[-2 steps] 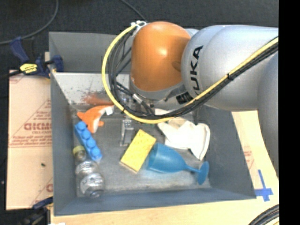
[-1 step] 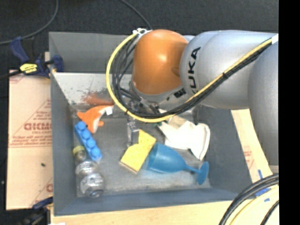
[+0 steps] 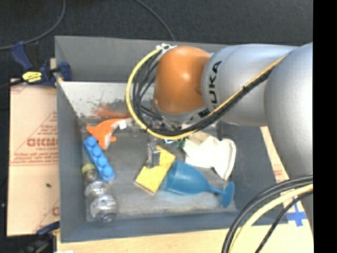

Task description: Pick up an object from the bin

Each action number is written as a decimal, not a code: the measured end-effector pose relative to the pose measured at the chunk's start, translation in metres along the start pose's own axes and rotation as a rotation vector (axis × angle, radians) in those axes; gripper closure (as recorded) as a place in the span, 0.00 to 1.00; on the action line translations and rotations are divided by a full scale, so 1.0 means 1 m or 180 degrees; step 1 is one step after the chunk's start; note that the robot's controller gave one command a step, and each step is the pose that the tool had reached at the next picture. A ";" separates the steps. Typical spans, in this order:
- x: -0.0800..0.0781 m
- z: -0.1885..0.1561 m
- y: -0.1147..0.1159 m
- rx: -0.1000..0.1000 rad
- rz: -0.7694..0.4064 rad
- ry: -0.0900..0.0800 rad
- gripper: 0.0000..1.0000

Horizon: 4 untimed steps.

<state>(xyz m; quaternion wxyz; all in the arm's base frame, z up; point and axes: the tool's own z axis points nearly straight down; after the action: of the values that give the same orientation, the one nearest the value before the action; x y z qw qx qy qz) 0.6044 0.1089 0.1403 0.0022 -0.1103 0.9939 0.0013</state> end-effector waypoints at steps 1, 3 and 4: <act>-0.014 0.052 -0.034 0.0002 0.0643 -0.0017 0.00; 0.037 0.066 -0.056 -0.0003 0.0893 -0.0026 0.00; 0.059 0.068 -0.110 -0.0012 0.1182 -0.0009 0.00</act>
Offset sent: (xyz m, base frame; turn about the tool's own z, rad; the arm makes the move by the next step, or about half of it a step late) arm 0.0006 -0.0599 -0.0703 0.2092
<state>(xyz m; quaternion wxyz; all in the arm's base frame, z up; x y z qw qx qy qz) 0.5717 -0.0114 0.0720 0.0031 0.0751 0.9972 0.0036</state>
